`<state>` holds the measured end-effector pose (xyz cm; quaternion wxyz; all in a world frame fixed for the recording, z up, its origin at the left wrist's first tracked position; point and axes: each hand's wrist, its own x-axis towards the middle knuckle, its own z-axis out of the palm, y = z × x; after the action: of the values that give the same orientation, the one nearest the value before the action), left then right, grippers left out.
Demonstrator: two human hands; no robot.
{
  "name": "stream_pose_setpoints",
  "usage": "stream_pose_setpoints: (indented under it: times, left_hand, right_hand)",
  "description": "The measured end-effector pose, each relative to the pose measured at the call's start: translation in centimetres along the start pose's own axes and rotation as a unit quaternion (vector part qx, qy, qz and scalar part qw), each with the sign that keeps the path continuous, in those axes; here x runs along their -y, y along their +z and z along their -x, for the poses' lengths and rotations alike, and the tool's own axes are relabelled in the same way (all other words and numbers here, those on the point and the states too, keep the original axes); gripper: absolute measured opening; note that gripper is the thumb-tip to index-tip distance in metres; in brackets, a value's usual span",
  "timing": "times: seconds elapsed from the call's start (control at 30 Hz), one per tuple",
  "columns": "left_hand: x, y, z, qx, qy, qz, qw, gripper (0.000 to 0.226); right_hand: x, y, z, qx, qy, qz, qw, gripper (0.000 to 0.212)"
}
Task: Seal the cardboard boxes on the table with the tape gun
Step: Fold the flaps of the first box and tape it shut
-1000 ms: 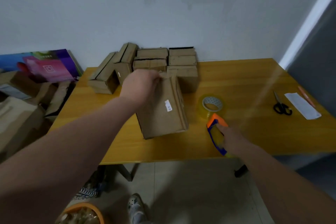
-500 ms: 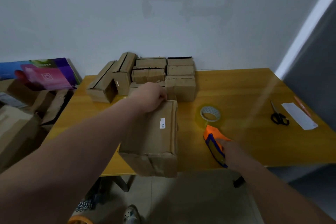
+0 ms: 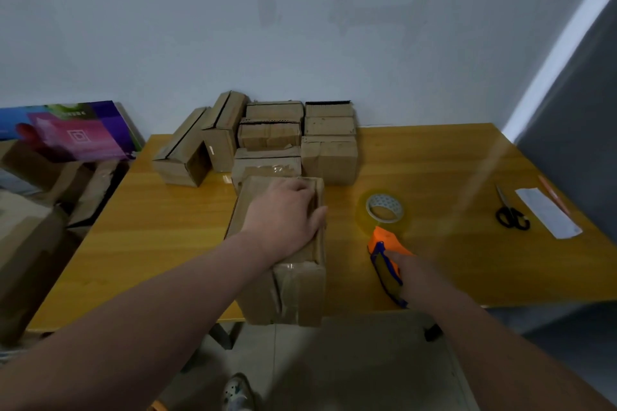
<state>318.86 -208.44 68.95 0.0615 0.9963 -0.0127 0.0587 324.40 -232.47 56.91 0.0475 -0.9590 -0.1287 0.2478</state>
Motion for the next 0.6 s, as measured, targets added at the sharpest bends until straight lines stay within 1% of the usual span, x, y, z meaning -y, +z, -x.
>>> stream_pose_setpoints:
  times: [0.07, 0.13, 0.2, 0.27, 0.33, 0.47, 0.53, 0.6]
  left_hand:
    - [-0.2, 0.1, 0.3, 0.031, 0.002, 0.003, 1.000, 0.068]
    - [-0.1, 0.1, 0.3, 0.046, 0.010, 0.001, 0.999, 0.075]
    - [0.3, -0.3, -0.1, 0.065, 0.034, 0.023, 0.997, 0.074]
    - [0.8, -0.8, -0.4, 0.100, 0.052, 0.065, 0.991, 0.073]
    - [1.4, -1.4, -0.7, 0.123, 0.057, 0.088, 0.987, 0.073]
    - [2.1, -2.1, -0.6, 0.120, 0.062, 0.124, 0.983, 0.063]
    - [2.7, -2.3, -0.4, 0.126, 0.057, 0.148, 0.979, 0.058]
    - [3.4, -2.2, -0.2, 0.131, 0.060, 0.146, 0.979, 0.057]
  right_hand:
    - [0.8, -0.2, 0.2, -0.001, -0.021, -0.012, 1.000, 0.086]
    - [1.0, -0.1, -0.1, -0.002, -0.028, -0.021, 0.999, 0.083]
    - [1.1, 0.0, -0.1, 0.000, -0.033, -0.027, 0.999, 0.084]
    - [1.1, 0.0, 0.0, 0.006, -0.034, -0.040, 0.999, 0.083]
    - [1.5, -0.4, 0.5, -0.003, -0.040, -0.054, 0.998, 0.076]
    - [2.7, -2.1, 0.9, -0.064, -0.057, -0.078, 0.993, 0.053]
    - [3.2, -3.1, 1.0, -0.090, -0.058, -0.123, 0.987, 0.046]
    - [3.8, -4.1, 1.2, -0.104, -0.055, -0.182, 0.976, 0.044]
